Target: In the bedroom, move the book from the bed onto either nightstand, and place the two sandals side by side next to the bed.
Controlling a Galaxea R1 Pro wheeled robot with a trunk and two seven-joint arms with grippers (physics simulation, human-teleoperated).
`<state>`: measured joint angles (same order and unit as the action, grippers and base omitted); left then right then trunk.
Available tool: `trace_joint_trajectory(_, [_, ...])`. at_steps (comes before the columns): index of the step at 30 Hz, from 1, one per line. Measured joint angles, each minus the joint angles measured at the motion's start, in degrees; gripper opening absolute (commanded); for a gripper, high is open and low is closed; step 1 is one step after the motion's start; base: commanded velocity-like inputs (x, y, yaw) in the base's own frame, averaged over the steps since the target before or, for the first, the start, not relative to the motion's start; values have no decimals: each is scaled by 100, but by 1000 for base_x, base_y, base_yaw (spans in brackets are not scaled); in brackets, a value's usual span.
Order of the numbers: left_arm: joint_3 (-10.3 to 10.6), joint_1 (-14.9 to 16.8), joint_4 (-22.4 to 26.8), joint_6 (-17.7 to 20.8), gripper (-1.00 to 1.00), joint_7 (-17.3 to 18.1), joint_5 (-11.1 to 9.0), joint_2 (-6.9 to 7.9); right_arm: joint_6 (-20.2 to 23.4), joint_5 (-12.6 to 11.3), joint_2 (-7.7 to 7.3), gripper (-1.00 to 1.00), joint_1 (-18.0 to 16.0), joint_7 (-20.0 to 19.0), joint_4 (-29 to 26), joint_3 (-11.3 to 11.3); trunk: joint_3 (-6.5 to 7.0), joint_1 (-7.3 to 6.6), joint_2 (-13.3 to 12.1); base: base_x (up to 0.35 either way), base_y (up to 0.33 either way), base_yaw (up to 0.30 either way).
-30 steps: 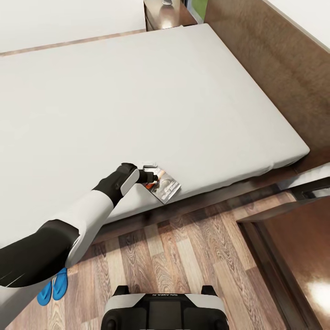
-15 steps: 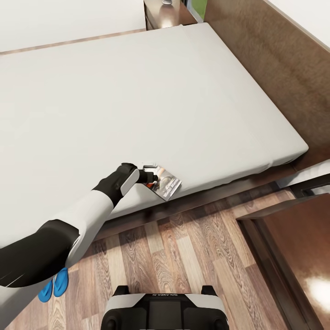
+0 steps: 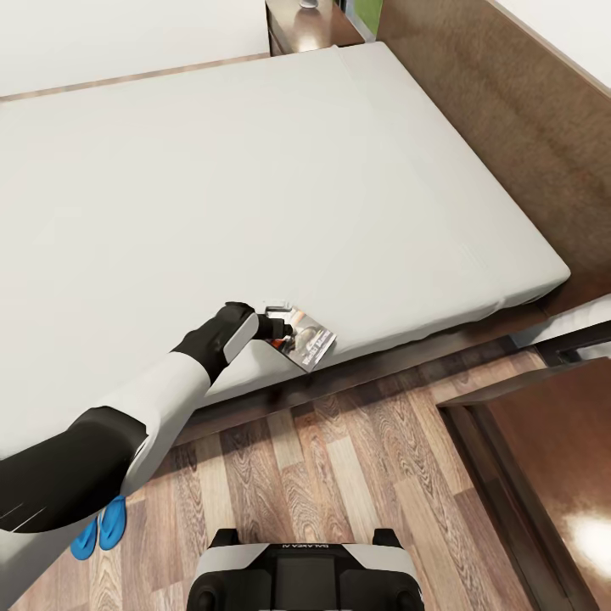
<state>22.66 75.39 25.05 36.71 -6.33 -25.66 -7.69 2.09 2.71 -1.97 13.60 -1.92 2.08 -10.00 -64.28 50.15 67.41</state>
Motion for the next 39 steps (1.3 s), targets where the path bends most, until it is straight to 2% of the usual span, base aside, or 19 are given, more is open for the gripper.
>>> trace_joint_trajectory(39, [5, 0, 0, -5, 100, 0, 2, 0, 2, 0, 9, 100, 0, 0, 0, 12, 0, 0, 0, -23, 0, -1])
